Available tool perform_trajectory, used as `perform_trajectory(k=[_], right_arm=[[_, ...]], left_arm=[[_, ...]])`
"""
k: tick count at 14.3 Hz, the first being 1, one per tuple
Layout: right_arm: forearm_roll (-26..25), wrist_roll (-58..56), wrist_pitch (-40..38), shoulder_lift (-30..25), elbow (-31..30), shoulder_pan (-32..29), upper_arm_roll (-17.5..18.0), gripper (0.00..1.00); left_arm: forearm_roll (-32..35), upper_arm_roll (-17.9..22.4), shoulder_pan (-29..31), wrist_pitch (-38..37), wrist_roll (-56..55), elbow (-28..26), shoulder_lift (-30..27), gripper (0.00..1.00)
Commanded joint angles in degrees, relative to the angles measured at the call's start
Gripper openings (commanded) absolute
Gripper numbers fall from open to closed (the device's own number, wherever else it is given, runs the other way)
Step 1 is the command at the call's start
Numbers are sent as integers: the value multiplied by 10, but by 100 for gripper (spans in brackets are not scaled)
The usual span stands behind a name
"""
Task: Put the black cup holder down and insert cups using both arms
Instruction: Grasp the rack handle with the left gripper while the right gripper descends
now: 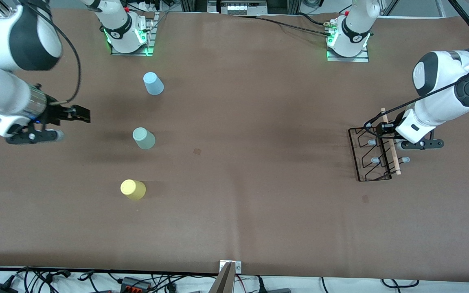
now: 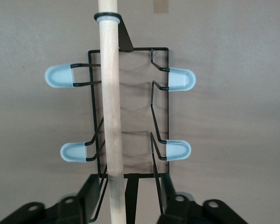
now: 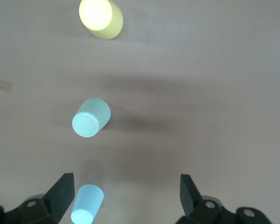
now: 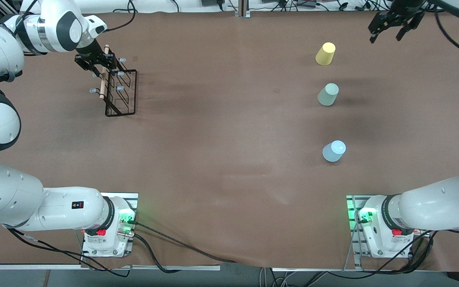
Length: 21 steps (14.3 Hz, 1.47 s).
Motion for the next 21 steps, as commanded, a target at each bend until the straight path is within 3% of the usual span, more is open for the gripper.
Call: perform_trajectory(k=[1,4,8,11,14,16,18,21], right_arm=[[-1,51,38,46,-4,38,0,100],[-1,65,79,88,-6,61,0,100],[-1,65,88,105,-1,63,0,100],[0,75,110,99,-37,66,0,100],[18,96,143,92,-78,68,2,100],[39,98,170,93,-94,68,3,100],[39,121,197,93,-114,81,4,100],[40,137,226,94,-151,90,3,100]], left_arm=[[-3,0,9,23,14,-3,16,51],[-3,0,9,25,29,-1,17,36],[-3,-1,9,23,33,3,23,1],[-3,-5,1,-1,32,17,17,1],[-7,-40,0,-50,27,59,17,1],[-20,-80,0,-116,24,103,20,1],[-80,-109,-5,-165,-23,138,25,0],[-87,-162,-59,-200,-120,203,68,0]])
